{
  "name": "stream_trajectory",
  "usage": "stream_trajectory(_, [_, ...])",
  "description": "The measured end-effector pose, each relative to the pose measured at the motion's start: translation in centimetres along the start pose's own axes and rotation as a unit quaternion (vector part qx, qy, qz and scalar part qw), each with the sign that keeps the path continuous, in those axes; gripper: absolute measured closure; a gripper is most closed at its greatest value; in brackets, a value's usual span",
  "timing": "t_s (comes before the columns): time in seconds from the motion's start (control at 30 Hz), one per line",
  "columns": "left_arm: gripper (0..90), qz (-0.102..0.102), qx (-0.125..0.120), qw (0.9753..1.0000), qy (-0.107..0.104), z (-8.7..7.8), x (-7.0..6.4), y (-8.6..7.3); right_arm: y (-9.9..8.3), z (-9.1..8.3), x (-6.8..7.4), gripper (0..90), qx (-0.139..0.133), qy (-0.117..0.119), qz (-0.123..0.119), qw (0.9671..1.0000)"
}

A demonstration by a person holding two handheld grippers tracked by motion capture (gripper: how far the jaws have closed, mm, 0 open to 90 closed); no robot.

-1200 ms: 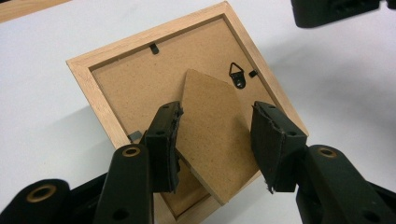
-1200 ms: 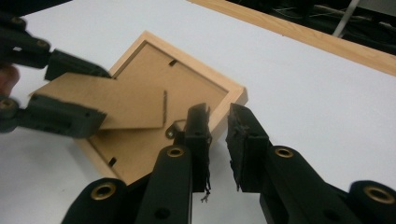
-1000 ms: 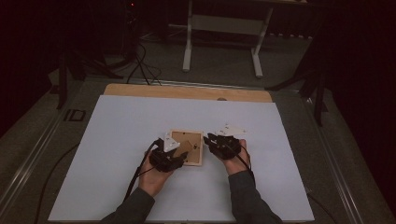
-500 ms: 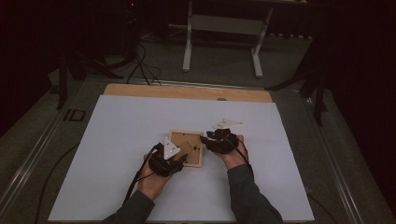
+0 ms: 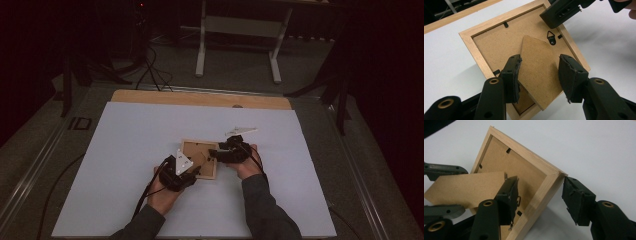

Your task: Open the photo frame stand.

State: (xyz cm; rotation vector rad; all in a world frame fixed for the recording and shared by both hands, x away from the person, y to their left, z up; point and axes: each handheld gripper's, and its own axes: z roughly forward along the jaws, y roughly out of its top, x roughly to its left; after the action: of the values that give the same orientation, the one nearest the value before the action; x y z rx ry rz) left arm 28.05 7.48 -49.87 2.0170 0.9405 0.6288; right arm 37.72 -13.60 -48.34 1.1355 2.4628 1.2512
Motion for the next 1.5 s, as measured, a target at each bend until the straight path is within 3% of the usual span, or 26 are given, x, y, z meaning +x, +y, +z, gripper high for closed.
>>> stream_trajectory(0.33, [53.5, 0.022, -0.01, 0.9997, 0.004, -0.1, -0.2, -0.3, -0.2, 0.5, -0.4, 43.2, 0.01, 0.015, 0.019, 0.9996])
stream_trajectory(0.47, [53.5, 0.035, -0.01, 0.9993, 0.005, -0.2, -0.3, -0.3, -0.3, 0.8, -0.8, 42.1, 0.01, 0.037, 0.038, 0.9985])
stream_trajectory(0.5, [53.5, 0.019, -0.009, 0.9998, -0.002, -0.1, 0.0, -0.3, -0.3, 0.9, -0.7, 42.2, 0.008, 0.037, 0.039, 0.9985])
stream_trajectory(0.67, [53.3, 0.018, -0.004, 0.9998, -0.011, -0.2, 0.3, -0.2, -0.3, 0.8, -0.6, 43.1, 0.01, 0.036, 0.035, 0.9987])
stream_trajectory(0.87, [49.7, -0.008, 0.011, 0.9996, -0.026, 0.0, 0.7, -0.1, -0.2, 0.6, -0.4, 44.7, 0.005, 0.032, 0.031, 0.999])
stream_trajectory(0.9, [48.0, -0.026, 0.026, 0.9984, -0.042, 0.2, 1.1, 0.0, -0.2, 0.6, -0.4, 44.7, 0.005, 0.031, 0.029, 0.9991])
stream_trajectory(0.93, [47.5, -0.034, 0.032, 0.9979, -0.045, 0.3, 1.3, 0.0, -0.2, 0.6, -0.4, 44.8, 0.004, 0.03, 0.027, 0.9992])
stream_trajectory(1.07, [49.0, -0.051, 0.038, 0.9966, -0.051, 0.3, 1.7, 0.0, -0.2, 0.5, -0.3, 45.1, 0.002, 0.03, 0.025, 0.9992])
stream_trajectory(1.2, [53.5, -0.074, 0.047, 0.9931, -0.077, 0.3, 2.2, 0.1, -0.2, 0.5, -0.3, 45.5, 0.002, 0.029, 0.025, 0.9993])
stream_trajectory(1.33, [56.8, -0.082, 0.059, 0.9909, -0.089, 0.3, 2.5, 0.1, -0.2, 0.4, -0.2, 46.4, -0.001, 0.029, 0.019, 0.9994])
stream_trajectory(1.5, [58.1, -0.079, 0.068, 0.9904, -0.09, 0.4, 2.4, 0.1, -0.1, 0.1, 0.2, 47.4, -0.003, 0.024, 0.007, 0.9997])
